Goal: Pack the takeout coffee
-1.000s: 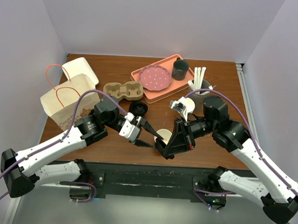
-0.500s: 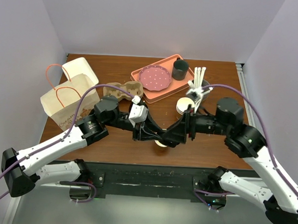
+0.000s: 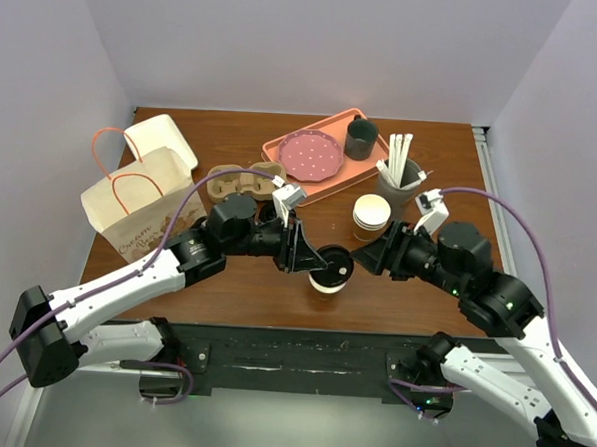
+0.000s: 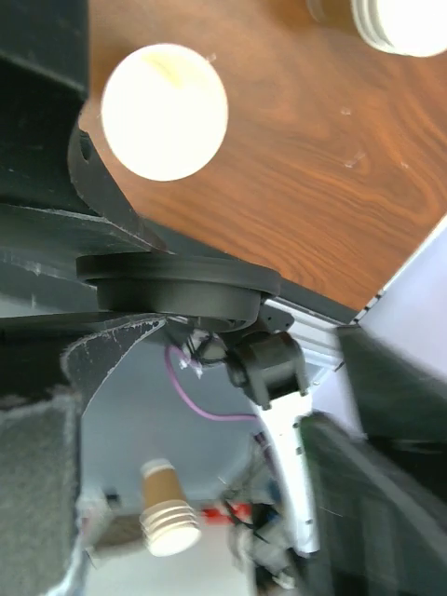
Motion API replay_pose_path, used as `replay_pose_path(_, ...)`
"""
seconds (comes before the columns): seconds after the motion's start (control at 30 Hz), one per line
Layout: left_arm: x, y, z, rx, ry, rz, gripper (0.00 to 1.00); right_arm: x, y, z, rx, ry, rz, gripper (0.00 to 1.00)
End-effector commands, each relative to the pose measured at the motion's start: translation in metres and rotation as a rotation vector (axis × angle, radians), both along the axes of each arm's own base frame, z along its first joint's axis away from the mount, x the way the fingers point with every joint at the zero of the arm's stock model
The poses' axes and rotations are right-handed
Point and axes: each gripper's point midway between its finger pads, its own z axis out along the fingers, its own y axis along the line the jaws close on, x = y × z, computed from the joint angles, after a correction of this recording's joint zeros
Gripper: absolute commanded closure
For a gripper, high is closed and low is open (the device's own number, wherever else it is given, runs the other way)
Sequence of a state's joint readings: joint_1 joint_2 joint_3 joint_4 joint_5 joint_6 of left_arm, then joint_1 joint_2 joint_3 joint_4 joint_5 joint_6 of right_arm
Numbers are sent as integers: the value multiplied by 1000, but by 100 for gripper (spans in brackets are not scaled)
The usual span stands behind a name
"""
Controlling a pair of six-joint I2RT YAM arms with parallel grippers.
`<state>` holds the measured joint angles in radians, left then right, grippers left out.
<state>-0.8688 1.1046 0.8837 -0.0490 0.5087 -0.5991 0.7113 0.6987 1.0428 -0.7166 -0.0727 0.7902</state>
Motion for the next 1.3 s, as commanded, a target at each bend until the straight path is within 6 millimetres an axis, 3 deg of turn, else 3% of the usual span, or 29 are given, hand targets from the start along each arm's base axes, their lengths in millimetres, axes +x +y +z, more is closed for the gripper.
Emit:
replay_pose_path(0.0, 5, -2, -6, -33, 242, 101, 79, -1, 3, -33, -18, 90, -14, 39)
replay_pose_path(0.1, 6, -4, -4, -75, 282, 122, 79, 0, 7, -48, -33, 138, -10, 48)
replay_pose_path(0.43, 14, 0, -23, -46, 376, 220, 79, 8, 16, -75, -90, 226, -11, 62)
replay_pose_path(1.03, 24, -4, -37, -43, 406, 267, 79, 4, 13, -91, -177, 262, 20, 70)
replay_pose_path(1.27, 24, -8, -39, -42, 418, 256, 78, 8, 18, -90, -157, 256, 24, 87)
